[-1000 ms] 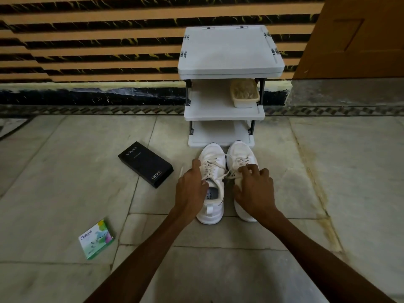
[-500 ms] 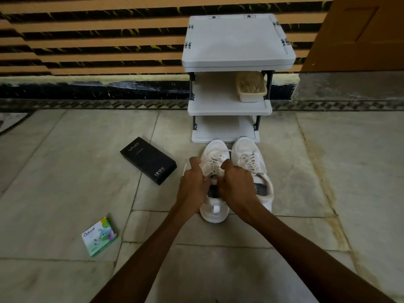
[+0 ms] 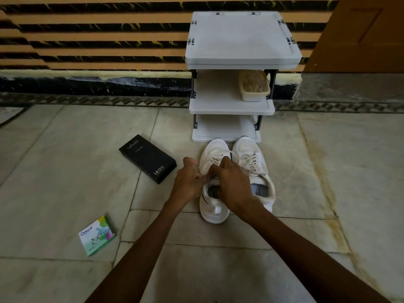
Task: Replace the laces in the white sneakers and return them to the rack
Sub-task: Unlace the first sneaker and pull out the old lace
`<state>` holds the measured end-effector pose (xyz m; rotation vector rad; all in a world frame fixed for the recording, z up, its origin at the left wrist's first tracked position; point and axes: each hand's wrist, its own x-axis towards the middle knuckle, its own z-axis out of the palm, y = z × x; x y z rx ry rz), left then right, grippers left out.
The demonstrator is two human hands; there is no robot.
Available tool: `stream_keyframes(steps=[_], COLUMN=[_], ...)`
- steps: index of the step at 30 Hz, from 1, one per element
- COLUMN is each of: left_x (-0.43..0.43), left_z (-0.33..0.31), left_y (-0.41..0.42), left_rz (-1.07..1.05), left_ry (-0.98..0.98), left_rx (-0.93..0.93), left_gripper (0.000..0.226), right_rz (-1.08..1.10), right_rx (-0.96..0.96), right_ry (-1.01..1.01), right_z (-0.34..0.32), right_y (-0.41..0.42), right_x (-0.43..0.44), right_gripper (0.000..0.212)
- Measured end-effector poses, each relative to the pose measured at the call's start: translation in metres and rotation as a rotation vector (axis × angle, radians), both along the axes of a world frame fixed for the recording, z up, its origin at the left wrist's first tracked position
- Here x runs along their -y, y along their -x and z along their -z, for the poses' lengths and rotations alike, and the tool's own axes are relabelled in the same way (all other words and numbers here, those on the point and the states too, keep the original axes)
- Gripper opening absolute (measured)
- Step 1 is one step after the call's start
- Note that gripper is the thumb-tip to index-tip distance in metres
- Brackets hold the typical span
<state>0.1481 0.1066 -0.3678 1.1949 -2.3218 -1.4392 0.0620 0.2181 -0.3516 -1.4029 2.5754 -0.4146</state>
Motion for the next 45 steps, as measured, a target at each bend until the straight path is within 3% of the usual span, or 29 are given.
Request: stream_keyframes(steps=[6, 13, 17, 19, 22, 25, 27, 30, 36, 40, 42, 43, 44, 45], left_x=[-0.004, -0.003, -0.011, -0.011, -0.012, -0.013, -0.014, -0.010, -0.003, -0.003, -0.003, -0.003, -0.004, -0.004], left_z=[0.001, -0.001, -0.002, -0.002, -0.001, -0.001, -0.002, -0.001, 0.000, 0.002, 0.002, 0.001, 0.000, 0.000], left_y=[-0.001, -0.004, -0.005, -0.004, -0.003, -0.004, -0.005, -0.005, -0.009, -0.010, -0.010, -0.010, -0.010, -0.010], left_rz=[-0.019, -0.035, -0.032, -0.036, -0.038, -0.057, -0.066, -0.059, -0.058, -0.103, -0.109, -0.105, -0.094, -0.077], left_ry=[0.024, -0.008, 0.076, 0.087, 0.099, 0.116, 0.107, 0.091, -0.018, -0.042, -0.027, -0.023, -0.015, 0.000], left_rx=[-0.029, -0.027, -0.040, -0.039, -0.031, -0.029, -0.035, -0.029, -0.061, -0.062, -0.052, -0.041, -0.037, -0.041], left_gripper=[0.046, 0.047, 0.044, 0.045, 0.047, 0.047, 0.049, 0.048, 0.053, 0.046, 0.043, 0.043, 0.043, 0.043], right_rz=[-0.025, -0.037, -0.033, 0.024, 0.210, 0.281, 0.214, 0.134, 0.115, 0.213, 0.405, 0.512, 0.604, 0.664], right_rx=[-0.152, -0.146, -0.036, 0.083, 0.290, 0.357, 0.296, 0.252, 0.103, 0.432, 0.776, 1.038, 1.259, 1.341], right_ry=[-0.089, -0.130, -0.181, -0.114, 0.075, 0.163, 0.050, -0.052, 0.011, 0.447, 0.628, 0.673, 0.670, 0.619], right_z=[-0.006, -0.005, -0.002, -0.002, -0.002, -0.011, -0.019, -0.017, 0.005, -0.004, -0.014, -0.018, -0.021, -0.023], right_y=[-0.007, -0.007, -0.001, 0.003, 0.010, 0.009, 0.007, 0.008, 0.009, 0.022, 0.023, 0.021, 0.021, 0.021], right_x=[0.003, 0.007, 0.010, 0.009, 0.004, 0.001, 0.002, 0.006, 0.015, 0.011, 0.006, 0.005, 0.003, 0.002], right_gripper=[0.037, 0.034, 0.033, 0.016, 0.042, 0.036, 0.014, 0.029, 0.013, 0.018, 0.022, 0.024, 0.027, 0.030])
